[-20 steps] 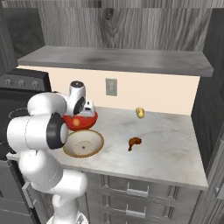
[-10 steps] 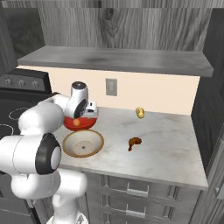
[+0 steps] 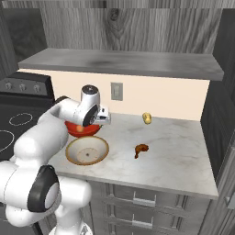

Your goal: Pick both bowls and place them on the counter. Then place the egg in one bowl and place the chicken drumstick in the other bowl.

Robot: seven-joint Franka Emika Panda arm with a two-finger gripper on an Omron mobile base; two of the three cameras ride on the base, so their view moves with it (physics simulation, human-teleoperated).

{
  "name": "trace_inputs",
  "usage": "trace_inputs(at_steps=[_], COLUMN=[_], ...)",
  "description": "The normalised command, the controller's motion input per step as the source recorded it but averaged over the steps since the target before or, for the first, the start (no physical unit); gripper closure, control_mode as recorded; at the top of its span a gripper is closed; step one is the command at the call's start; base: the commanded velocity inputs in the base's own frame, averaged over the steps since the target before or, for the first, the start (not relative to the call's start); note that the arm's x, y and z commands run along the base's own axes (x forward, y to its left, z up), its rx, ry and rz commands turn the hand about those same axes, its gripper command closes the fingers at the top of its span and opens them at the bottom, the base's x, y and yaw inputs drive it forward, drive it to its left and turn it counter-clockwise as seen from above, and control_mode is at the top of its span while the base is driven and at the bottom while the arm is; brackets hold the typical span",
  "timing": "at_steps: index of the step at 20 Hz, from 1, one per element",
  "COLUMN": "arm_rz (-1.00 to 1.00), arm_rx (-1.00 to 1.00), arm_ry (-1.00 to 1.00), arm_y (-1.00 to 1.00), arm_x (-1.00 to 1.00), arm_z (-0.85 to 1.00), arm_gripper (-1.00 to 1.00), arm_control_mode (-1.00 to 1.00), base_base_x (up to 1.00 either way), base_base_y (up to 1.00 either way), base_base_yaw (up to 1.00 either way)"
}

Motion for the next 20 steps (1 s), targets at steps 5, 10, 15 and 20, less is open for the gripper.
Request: trace_inputs(at_steps=[5, 10, 15, 20], arm_rz=[-0.03, -0.03, -0.03, -0.06], arm_rx=[0.0, 0.0, 0.0, 0.0], arm_ry=[0.0, 0.0, 0.0, 0.0], arm_y=[-0.57, -0.6, -0.6, -0.57], arm_x=[-0.3, -0.31, -0.19, -0.07], arm_z=[0.06, 0.06, 0.01, -0.01], arm_gripper=[-1.0, -1.0, -1.0, -1.0], arm_control_mode=[-1.0, -1.0, -1.0, -1.0], base_base_x=[0.0, 0.0, 0.0, 0.0], base_base_y=[0.0, 0.0, 0.0, 0.0], base_base_yaw=[0.0, 0.0, 0.0, 0.0])
